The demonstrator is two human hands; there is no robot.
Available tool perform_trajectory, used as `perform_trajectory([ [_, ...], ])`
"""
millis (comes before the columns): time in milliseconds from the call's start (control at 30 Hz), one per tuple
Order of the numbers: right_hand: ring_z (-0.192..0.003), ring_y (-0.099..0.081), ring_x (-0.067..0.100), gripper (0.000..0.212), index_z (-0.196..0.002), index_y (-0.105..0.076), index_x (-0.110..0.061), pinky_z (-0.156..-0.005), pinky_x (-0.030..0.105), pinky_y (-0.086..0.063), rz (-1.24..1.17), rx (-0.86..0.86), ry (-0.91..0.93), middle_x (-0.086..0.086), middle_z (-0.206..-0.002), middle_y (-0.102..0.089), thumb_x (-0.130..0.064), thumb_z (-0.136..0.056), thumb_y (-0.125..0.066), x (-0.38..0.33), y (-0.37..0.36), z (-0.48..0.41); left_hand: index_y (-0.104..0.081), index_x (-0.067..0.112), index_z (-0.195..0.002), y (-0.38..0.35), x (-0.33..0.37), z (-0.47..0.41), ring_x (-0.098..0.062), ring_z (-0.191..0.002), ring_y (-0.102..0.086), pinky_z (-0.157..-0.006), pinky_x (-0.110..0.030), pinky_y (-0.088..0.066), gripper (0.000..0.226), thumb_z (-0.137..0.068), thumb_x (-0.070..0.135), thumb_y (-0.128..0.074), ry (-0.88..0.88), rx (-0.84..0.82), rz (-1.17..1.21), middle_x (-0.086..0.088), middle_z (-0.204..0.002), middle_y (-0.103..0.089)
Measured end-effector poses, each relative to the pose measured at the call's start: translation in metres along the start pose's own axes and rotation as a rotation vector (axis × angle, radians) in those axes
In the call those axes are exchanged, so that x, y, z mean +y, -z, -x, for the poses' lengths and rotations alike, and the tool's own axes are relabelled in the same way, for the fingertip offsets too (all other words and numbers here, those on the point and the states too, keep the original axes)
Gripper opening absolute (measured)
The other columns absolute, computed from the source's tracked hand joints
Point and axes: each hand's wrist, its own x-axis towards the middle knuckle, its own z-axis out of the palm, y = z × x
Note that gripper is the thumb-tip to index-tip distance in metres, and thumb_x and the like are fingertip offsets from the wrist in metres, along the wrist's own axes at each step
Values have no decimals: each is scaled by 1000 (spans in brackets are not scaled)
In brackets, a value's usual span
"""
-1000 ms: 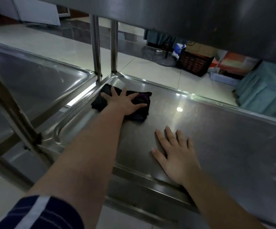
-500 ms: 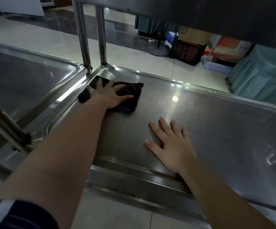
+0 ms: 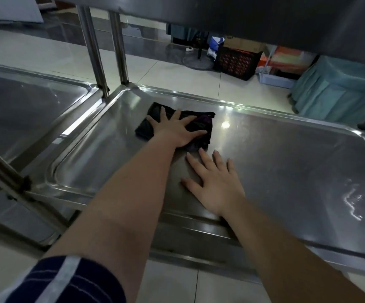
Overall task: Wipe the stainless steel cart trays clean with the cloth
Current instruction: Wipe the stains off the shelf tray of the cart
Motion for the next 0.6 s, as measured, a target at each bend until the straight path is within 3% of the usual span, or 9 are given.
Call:
perform_trajectory([
  [300, -150, 10, 26, 77, -151, 4, -50, -118, 51, 10, -4, 16, -5, -10, -164, 6, -80, -81, -3, -3, -1, 1, -11, 66, -142, 10, -140, 67, -31, -150, 5, -111, -71, 2, 107, -44, 107, 1, 163, 43, -32, 14, -164, -5],
  [433, -150, 7, 30, 76, -151, 6, -48, -118, 56, 6, 59, 14, -17, -7, -164, 6, -78, -82, -1, -7, -2, -2, -6, 63, -145, -1, -90, 89, -40, -148, 10, -105, -74, 7, 108, -45, 104, 5, 106, 11, -33, 11, -164, 1],
  [600, -150, 8, 26, 75, -153, 3, -44, -118, 52, 6, 29, -18, -4, -8, -164, 6, -78, -86, -9, -3, 3, -2, -7, 63, -145, -12, -51, 103, -36, -149, 10, -106, -73, 6, 96, -57, 101, -4, 40, 24, -33, 14, -164, 2],
])
